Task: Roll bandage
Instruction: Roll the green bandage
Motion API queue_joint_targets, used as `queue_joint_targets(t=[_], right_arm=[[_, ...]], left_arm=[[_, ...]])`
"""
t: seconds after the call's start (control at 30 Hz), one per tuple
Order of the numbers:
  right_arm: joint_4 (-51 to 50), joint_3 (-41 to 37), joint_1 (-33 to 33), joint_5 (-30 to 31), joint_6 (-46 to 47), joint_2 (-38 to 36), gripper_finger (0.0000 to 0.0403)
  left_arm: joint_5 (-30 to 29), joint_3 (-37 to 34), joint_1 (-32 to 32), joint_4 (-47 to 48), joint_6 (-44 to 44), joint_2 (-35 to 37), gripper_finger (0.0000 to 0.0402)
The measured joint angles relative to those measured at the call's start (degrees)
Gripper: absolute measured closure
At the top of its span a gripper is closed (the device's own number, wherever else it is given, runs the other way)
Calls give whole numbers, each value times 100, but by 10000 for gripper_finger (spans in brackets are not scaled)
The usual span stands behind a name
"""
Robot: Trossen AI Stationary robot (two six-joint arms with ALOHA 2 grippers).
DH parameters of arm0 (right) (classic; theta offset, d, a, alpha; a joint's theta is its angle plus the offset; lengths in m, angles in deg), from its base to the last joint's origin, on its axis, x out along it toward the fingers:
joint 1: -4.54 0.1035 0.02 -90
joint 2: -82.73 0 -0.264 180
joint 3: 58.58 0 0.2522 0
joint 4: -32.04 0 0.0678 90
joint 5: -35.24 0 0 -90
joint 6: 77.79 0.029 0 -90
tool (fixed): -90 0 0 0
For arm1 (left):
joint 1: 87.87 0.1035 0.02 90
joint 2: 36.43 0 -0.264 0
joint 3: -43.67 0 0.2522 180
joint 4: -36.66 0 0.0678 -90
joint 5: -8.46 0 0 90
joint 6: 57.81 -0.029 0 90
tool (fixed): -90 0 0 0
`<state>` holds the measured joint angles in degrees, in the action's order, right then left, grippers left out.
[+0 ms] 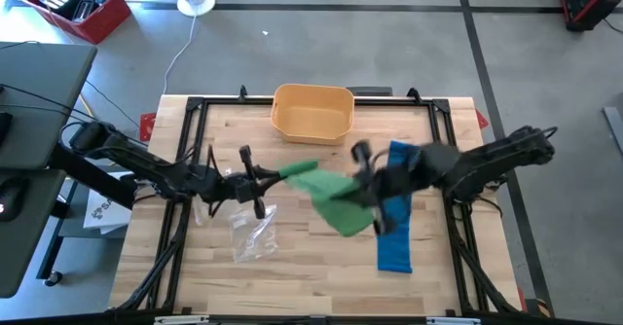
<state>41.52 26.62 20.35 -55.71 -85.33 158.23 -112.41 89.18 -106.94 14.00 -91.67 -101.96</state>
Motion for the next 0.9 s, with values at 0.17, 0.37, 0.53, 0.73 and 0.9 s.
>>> queue_joint_targets(t=[0.17,0.37,0.53,0.73,0.9], right_arm=[[276,-4,-966,-176,818,-133,403],[330,-7,-1956,-941,1810,321,403],[364,-7,-2324,-1150,1928,808,403],[86,-7,-2698,-1025,2433,1202,402],[-217,-7,-2735,-1373,2555,1423,367]], left_arm=[[325,13,0,-252,755,-626,401],[423,9,-17,-648,1331,-1427,401],[452,0,-51,-638,1997,-1777,401],[534,-2,-310,-337,2943,-1970,401],[139,-15,-560,257,3575,-1987,401]])
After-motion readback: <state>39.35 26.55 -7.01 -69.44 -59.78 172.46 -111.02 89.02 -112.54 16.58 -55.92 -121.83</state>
